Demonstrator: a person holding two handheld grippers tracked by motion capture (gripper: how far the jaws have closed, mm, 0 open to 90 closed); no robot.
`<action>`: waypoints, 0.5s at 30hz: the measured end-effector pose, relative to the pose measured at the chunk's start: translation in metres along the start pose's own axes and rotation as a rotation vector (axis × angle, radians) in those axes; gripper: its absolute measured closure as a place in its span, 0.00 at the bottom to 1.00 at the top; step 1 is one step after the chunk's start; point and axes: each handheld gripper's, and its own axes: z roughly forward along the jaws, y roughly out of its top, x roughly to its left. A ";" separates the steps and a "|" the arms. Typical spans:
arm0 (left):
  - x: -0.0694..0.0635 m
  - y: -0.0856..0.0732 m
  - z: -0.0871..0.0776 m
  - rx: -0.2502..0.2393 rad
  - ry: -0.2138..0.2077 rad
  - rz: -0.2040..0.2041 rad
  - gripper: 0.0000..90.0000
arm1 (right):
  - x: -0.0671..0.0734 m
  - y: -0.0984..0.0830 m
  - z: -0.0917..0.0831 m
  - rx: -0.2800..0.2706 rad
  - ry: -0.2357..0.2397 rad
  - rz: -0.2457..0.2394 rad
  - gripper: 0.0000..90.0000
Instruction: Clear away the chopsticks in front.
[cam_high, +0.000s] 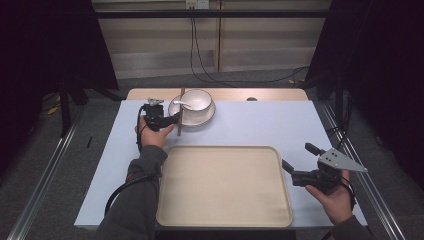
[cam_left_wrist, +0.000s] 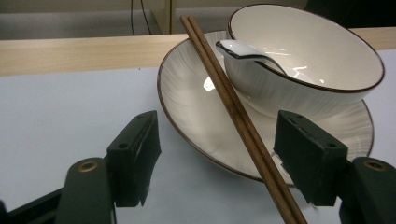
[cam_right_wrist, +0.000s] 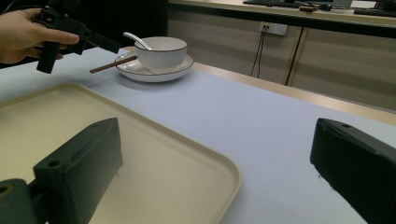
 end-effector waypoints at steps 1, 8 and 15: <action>0.000 0.001 0.002 0.005 0.006 0.005 0.38 | 0.000 0.000 0.000 0.000 -0.002 0.002 0.02; -0.003 0.005 0.010 0.043 0.005 0.002 0.56 | -0.001 -0.002 0.000 0.003 0.008 0.004 0.02; -0.003 0.004 0.016 0.045 -0.021 -0.042 0.64 | -0.001 -0.003 -0.001 0.008 0.013 0.016 0.02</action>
